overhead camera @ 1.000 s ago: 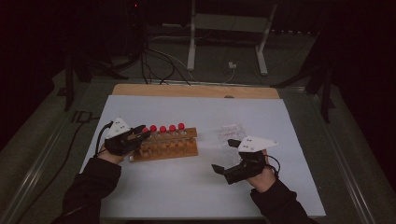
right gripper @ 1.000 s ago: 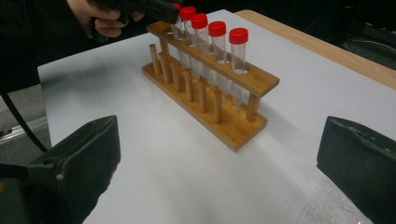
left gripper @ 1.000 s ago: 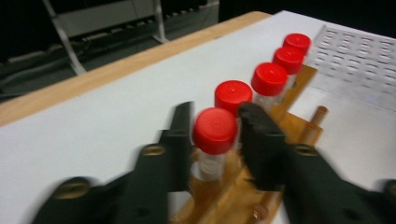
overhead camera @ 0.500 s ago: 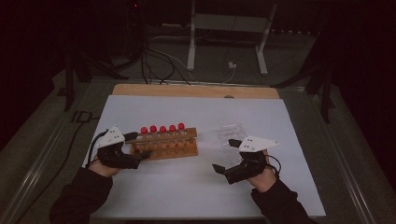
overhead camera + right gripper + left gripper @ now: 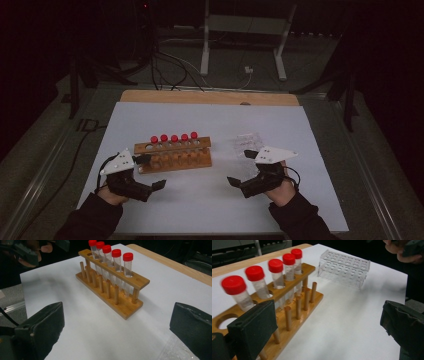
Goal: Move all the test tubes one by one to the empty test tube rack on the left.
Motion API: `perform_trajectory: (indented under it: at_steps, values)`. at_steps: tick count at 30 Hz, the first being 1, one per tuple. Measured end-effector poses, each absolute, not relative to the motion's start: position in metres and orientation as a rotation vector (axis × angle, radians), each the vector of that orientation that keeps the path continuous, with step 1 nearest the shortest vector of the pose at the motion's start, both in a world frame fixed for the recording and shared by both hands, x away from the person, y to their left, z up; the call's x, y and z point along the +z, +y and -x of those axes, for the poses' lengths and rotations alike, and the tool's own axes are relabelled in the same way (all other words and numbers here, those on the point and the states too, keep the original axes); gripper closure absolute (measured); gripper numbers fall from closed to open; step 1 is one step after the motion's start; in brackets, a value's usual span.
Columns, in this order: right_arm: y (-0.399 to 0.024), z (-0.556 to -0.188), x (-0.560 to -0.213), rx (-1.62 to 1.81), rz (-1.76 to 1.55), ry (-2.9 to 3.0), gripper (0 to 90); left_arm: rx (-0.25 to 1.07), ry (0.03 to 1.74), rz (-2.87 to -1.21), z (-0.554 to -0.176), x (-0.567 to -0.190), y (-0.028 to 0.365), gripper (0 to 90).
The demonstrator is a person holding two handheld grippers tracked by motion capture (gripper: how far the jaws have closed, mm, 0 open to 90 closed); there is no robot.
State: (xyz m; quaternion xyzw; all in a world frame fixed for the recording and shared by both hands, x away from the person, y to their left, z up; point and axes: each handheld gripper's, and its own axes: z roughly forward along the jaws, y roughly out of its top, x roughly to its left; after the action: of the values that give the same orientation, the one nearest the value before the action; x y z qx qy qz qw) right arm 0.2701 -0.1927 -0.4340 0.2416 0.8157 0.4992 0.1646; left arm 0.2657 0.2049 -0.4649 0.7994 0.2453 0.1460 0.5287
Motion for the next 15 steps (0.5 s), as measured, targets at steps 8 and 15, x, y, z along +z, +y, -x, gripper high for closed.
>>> perform_trajectory:
  at_steps: [8, 15]
  values:
    - [-0.194, -0.271, -0.435, 1.424, -0.696, 2.323, 0.0, 0.324, 0.537, -1.921, -0.256, -0.482, 0.199, 1.5]
    - [-0.194, -0.271, -0.435, 1.434, -0.698, 2.323, 0.0, 0.346, 0.514, -1.886, -0.252, -0.501, 0.195, 1.5]
